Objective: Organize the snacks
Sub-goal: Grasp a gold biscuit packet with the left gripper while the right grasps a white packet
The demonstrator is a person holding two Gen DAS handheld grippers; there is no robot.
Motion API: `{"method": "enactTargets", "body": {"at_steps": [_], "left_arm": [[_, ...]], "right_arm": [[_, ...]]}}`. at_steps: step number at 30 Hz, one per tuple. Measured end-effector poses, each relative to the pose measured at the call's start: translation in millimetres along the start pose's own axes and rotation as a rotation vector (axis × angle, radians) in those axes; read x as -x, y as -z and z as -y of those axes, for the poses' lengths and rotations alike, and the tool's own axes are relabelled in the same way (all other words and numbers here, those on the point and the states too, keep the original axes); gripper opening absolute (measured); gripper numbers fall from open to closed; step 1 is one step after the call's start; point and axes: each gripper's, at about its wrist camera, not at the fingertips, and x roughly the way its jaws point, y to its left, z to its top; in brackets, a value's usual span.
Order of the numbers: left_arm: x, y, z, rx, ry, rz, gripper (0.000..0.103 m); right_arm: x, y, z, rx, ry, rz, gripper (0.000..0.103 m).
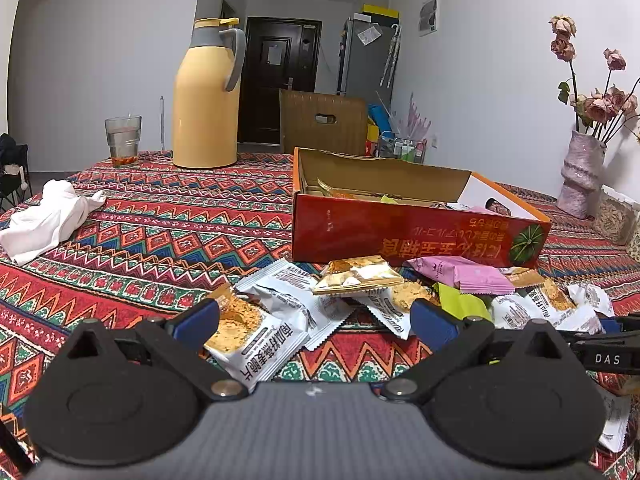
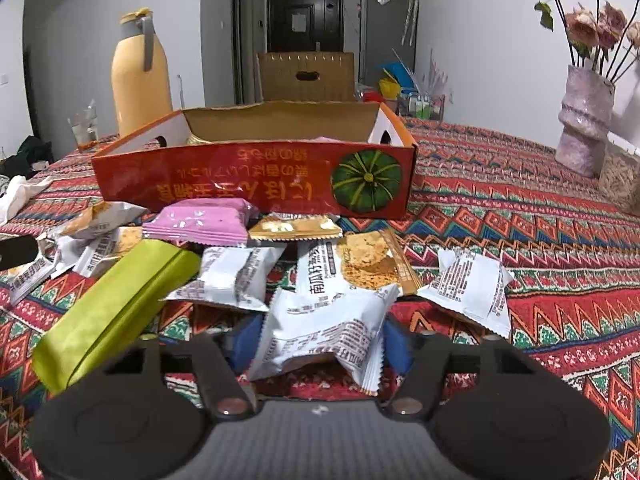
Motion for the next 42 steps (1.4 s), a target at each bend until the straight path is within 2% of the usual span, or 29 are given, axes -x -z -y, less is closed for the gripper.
{"method": "enactTargets", "body": {"at_steps": [2, 4, 5, 10, 19, 22, 29, 34, 37, 42], "left_arm": [[-0.1, 0.1, -0.1, 0.000, -0.001, 0.000, 0.103], [-0.4, 0.3, 0.0, 0.001, -0.003, 0.001, 0.103], [-0.4, 0.3, 0.0, 0.000, -0.003, 0.001, 0.103], [0.2, 0.6, -0.9, 0.006, -0.011, 0.005, 0.103], [0.8, -7.7, -6.6, 0.017, -0.014, -0.031, 0.103], [-3.1, -13.5, -9.6, -0.033, -0.044, -0.052, 0.103], [-33.1, -26.1, -30.0, -0.131, -0.060, -0.212, 0.103], [-51.0, -23.4, -39.2, -0.177, 0.004, -0.285, 0.103], [-64.2, -18.8, -42.2, -0.188, 0.015, -0.324, 0.103], [-69.8, -16.0, -48.6, -0.175, 0.031, -0.321, 0.103]], "right_arm": [[2.1, -0.2, 0.7, -0.004, -0.003, 0.012, 0.047], [3.5, -0.4, 3.7, -0.018, -0.008, 0.027, 0.042], [5.8, -0.3, 4.8, -0.024, -0.013, 0.041, 0.031], [16.1, 1.8, 10.9, -0.054, -0.036, 0.110, 0.024], [28.8, 5.2, 17.8, -0.092, -0.052, 0.198, 0.022], [29.7, 5.7, 20.0, -0.104, -0.059, 0.206, 0.022], [29.8, 6.6, 23.3, -0.122, -0.077, 0.211, 0.022], [28.9, 6.5, 25.4, -0.135, -0.086, 0.208, 0.022], [27.4, 6.2, 25.7, -0.139, -0.090, 0.201, 0.022], [26.9, 6.3, 25.9, -0.144, -0.090, 0.199, 0.022]]}}
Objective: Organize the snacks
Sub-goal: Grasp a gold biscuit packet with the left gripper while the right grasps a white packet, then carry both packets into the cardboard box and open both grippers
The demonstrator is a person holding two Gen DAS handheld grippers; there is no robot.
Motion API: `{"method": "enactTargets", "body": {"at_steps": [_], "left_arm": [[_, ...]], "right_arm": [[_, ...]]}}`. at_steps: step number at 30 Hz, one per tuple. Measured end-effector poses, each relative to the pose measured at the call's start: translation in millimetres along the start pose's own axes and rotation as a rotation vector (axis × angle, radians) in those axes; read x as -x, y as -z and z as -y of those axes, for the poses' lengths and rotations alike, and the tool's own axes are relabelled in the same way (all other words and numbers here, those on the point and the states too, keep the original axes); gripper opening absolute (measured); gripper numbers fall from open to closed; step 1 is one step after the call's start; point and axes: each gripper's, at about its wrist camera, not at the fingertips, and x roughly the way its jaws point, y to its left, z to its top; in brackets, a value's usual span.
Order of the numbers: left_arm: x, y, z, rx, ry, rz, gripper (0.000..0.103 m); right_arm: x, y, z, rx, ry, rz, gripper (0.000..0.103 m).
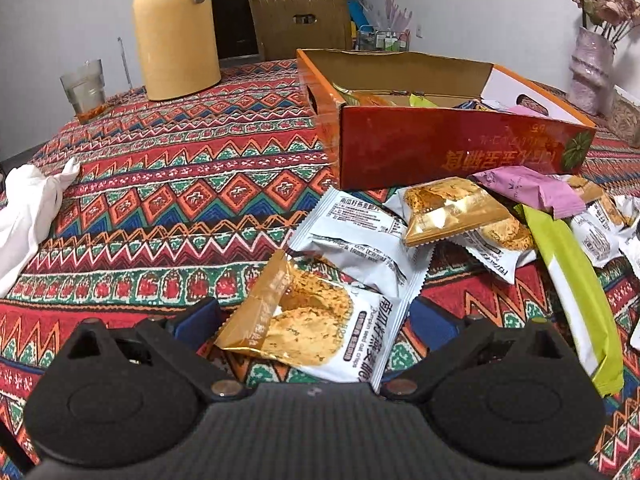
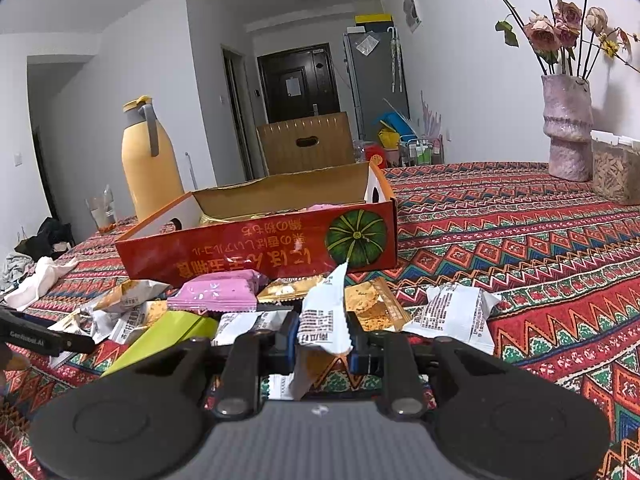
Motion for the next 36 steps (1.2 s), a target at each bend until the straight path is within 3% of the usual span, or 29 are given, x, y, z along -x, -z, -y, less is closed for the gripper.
{"method": "enactTargets", "body": {"at_steps": [4, 11, 31, 32, 34, 36], "left_arm": [[2.1, 0.5, -0.9, 0.001, 0.010, 0.009, 0.098], [12.8, 6.4, 6.6, -0.017, 0.028, 0.033, 0.076], [47.9, 25.4, 21.9, 0.038, 0.023, 0.130, 0.051], [50.6, 26.2, 22.4, 0.046, 0.020, 0.141, 0.049], [57.0, 28.5, 24.6, 0.056, 0.016, 0.167, 0.030], [63.3, 30.3, 25.3, 0.075, 0.034, 0.186, 0.022]], "right_arm": [[-1.7, -0.2, 0.8, -0.006, -0.004, -0.007, 0.022], [-1.1, 0.1, 1.0, -0.007, -0.010, -0.003, 0.022], [7.0, 1.3, -0.4, 0.000, -0.013, 0.038, 0.022], [7.9, 1.5, -0.2, -0.001, -0.014, 0.041, 0.022], [9.0, 1.7, -0.6, 0.000, -0.013, 0.047, 0.022], [10.1, 1.7, -0.5, 0.000, -0.012, 0.054, 0.022]]}}
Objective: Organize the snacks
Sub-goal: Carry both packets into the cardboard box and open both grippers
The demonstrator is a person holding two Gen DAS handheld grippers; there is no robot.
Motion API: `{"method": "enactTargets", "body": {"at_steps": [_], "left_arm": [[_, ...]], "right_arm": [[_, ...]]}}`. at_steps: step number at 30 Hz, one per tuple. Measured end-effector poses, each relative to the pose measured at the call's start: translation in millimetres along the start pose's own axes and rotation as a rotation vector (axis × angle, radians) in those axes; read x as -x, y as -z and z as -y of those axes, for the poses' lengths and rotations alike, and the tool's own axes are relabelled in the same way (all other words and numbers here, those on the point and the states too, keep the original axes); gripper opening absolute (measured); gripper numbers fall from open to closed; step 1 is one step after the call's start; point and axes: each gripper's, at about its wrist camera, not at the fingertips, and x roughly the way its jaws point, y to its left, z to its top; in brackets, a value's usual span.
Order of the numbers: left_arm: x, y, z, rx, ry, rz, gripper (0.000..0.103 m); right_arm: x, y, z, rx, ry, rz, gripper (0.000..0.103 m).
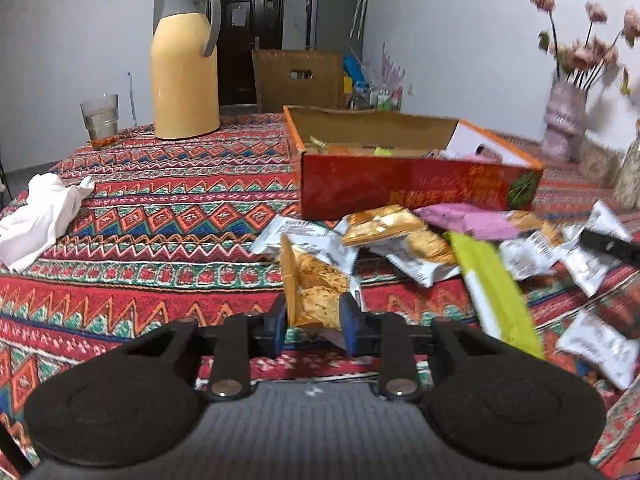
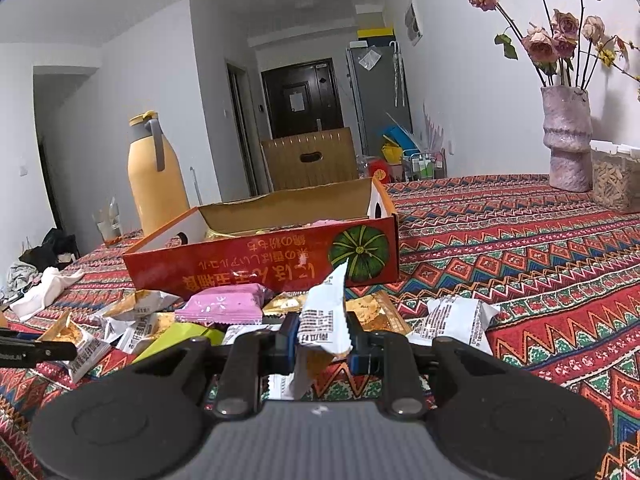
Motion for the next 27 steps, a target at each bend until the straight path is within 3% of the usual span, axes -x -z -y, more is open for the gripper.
{"method": "enactTargets", "body": {"at_steps": [6, 18, 27], "left_arm": [[18.4, -0.2, 3.5, 0.037, 0.002, 0.067, 0.011], [41.1, -21.4, 19.1, 0.029, 0.021, 0.170, 0.010], [36.9, -59.1, 42.2, 0.020, 0.048, 0.269, 0.010]], "right_arm": [[5.2, 1.3, -2.6, 0.014, 0.006, 0.021, 0.022], [22.8, -10.8, -7.3, 0.028, -0.015, 0.068, 0.022], [25.9, -50.4, -17.1, 0.073, -0.011, 0.186, 0.022]]}}
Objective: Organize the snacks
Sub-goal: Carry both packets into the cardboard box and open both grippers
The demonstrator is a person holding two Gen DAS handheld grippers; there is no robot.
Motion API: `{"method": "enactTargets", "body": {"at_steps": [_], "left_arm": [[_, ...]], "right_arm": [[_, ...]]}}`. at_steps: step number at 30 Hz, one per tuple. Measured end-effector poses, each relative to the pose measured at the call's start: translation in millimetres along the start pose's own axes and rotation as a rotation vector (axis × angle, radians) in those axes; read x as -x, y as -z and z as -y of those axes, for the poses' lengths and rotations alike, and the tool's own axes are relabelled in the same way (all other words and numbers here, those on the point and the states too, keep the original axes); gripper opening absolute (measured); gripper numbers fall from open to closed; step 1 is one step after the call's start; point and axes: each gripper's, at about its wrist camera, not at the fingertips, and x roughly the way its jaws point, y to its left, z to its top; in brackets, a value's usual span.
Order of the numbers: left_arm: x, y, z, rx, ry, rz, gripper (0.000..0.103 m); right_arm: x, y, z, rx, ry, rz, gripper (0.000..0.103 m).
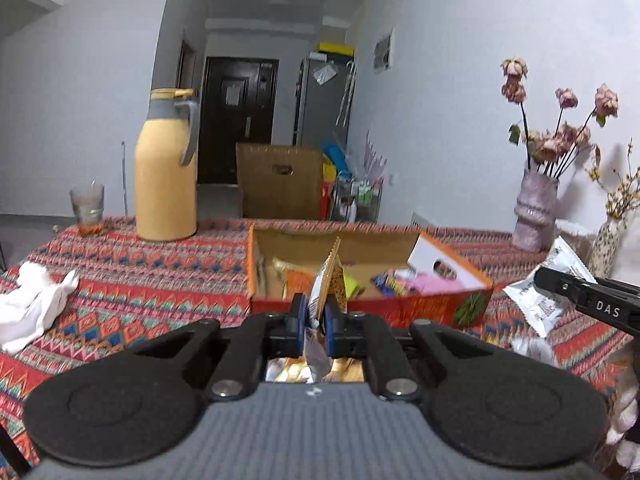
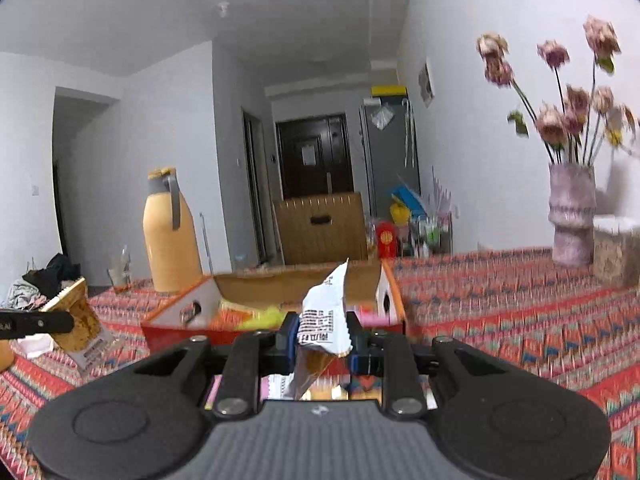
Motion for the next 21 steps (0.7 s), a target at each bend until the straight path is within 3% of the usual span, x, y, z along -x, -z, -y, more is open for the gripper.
{"method": "enactTargets", "body": {"at_steps": [11, 21], "left_arm": [[-49.6, -47.2, 20.8, 0.004, -0.009, 0.053, 0.010], [-115.7, -63.9, 22.7, 0.044, -0.046, 0.036, 0.010]], "right_arm": [[-54.3, -52.7, -10.6, 0.041, -0.013, 0.070, 0.022], [-132.0, -68.4, -12.8, 0.024, -0.001, 0.022, 0.022]]}}
